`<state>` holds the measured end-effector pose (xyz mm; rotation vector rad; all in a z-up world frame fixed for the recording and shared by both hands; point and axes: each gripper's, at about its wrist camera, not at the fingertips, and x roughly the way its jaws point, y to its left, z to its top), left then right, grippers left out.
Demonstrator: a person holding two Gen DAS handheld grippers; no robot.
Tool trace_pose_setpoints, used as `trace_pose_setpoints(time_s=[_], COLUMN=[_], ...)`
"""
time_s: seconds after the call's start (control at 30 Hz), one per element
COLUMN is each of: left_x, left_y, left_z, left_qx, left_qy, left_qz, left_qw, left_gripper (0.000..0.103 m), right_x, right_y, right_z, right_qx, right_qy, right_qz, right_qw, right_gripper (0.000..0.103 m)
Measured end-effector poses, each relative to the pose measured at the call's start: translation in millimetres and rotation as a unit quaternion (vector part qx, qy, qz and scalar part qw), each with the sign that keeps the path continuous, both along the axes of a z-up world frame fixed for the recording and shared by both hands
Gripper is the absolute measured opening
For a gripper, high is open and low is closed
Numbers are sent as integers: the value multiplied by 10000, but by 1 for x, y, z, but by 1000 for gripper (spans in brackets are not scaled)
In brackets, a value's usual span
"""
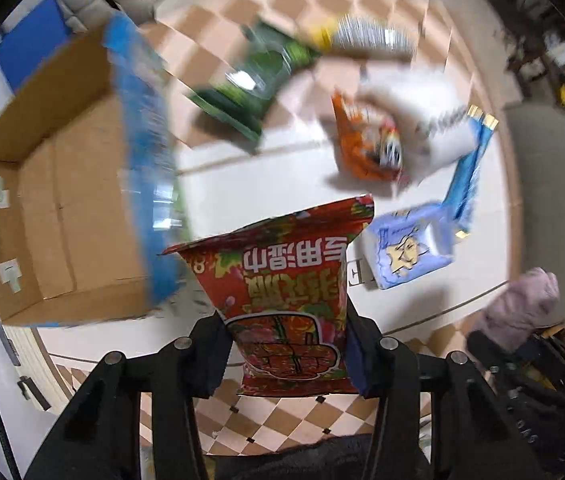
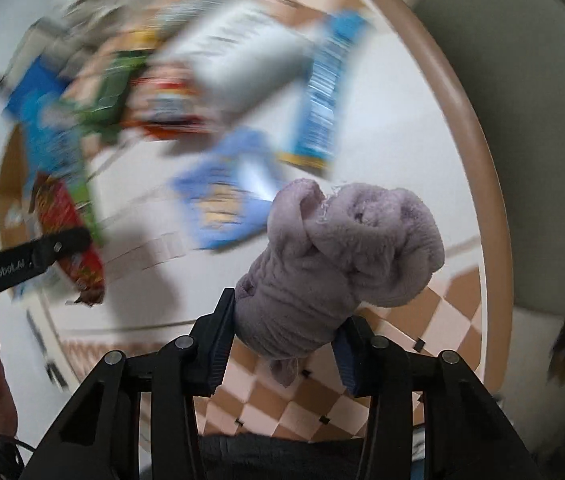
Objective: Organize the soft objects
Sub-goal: 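Lower the red bag into the box with the left tool while the right tool drops the plush in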
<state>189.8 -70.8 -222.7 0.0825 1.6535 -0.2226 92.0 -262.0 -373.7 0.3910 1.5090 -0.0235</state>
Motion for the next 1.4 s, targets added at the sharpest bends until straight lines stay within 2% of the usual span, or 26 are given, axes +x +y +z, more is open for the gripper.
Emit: trace_pose_setpoints(time_s=[0.03,0.1,0.13,0.17,0.27,0.37,0.5,0.6,0.8,0.97,1.2,1.27,1.3,1.37,1.4], left_x=[9,20,35,42,77,113,149,171,205,215,210,207,206,204,203], left_y=[3,39,35,49,90,143,204,244,277,276,268,271,273,277,278], left_z=[16,41,46,53,41,17,-16,-48,-116,-155,-176,-175,-174,-166,-160], left_qx=[-85,-239,-264,-295,-197,-64,57,127,-9,-85,-249,-384,-464,-519,-499], left_qy=[-87,-251,-285,-332,-435,-425,-227,-18,437,737,971,1039,1053,948,858], left_qz=[62,224,277,337,535,813,1036,1109,1192,936,770,901,975,1077,1087], left_qw=[9999,9991,9989,9984,9974,9958,9943,9937,9919,9928,9920,9897,9886,9883,9891], left_gripper=[45,45,45,45,45,45,45,45,45,45,45,52,56,76,81], right_x=[4,20,30,41,78,121,180,222,279,296,300,301,302,301,300], right_y=[13,41,60,80,124,174,244,295,375,410,416,417,423,426,425], right_z=[11,41,55,69,106,120,109,86,26,-9,-28,-29,-30,-29,-28], right_qx=[-10,18,69,119,163,93,91,62,-128,-256,-451,-509,-498,-448,-452], right_qy=[-109,-373,-495,-607,-886,-1034,-935,-767,-338,-87,49,68,87,146,146], right_qz=[169,555,732,905,1323,1588,1914,2145,2578,2813,2932,2921,2918,2871,2822], right_qw=[9998,9978,9961,9940,9871,9818,9770,9737,9655,9592,9550,9550,9551,9567,9582], right_gripper=[46,46,47,47,47,47,47,47,47,47,48,50,54,72,84])
